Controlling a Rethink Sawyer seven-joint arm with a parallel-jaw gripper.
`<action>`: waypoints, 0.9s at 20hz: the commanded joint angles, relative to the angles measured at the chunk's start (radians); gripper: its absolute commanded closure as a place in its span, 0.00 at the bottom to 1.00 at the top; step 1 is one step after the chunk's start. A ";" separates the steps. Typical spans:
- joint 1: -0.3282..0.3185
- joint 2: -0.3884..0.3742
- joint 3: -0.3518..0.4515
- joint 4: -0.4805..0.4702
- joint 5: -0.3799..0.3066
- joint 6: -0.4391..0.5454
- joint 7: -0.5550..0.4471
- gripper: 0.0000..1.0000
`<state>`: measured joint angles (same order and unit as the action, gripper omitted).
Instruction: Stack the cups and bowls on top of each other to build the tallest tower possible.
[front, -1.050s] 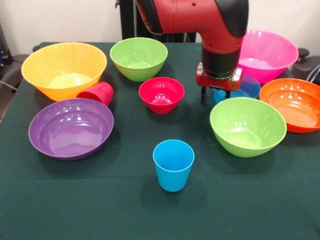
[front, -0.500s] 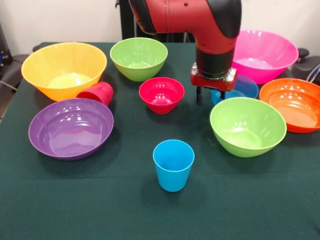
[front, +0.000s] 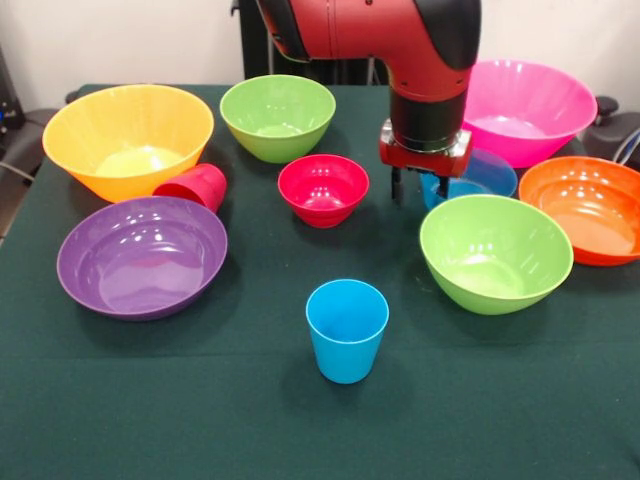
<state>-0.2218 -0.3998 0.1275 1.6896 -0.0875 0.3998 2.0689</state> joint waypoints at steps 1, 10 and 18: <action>0.003 -0.007 0.073 0.026 -0.015 0.120 0.004 1.00; 0.007 -0.001 0.077 0.010 -0.012 0.119 0.017 1.00; -0.017 -0.074 0.091 0.017 -0.002 0.152 0.006 1.00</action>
<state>-0.2224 -0.4382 0.1404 1.6955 -0.0879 0.4770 2.0689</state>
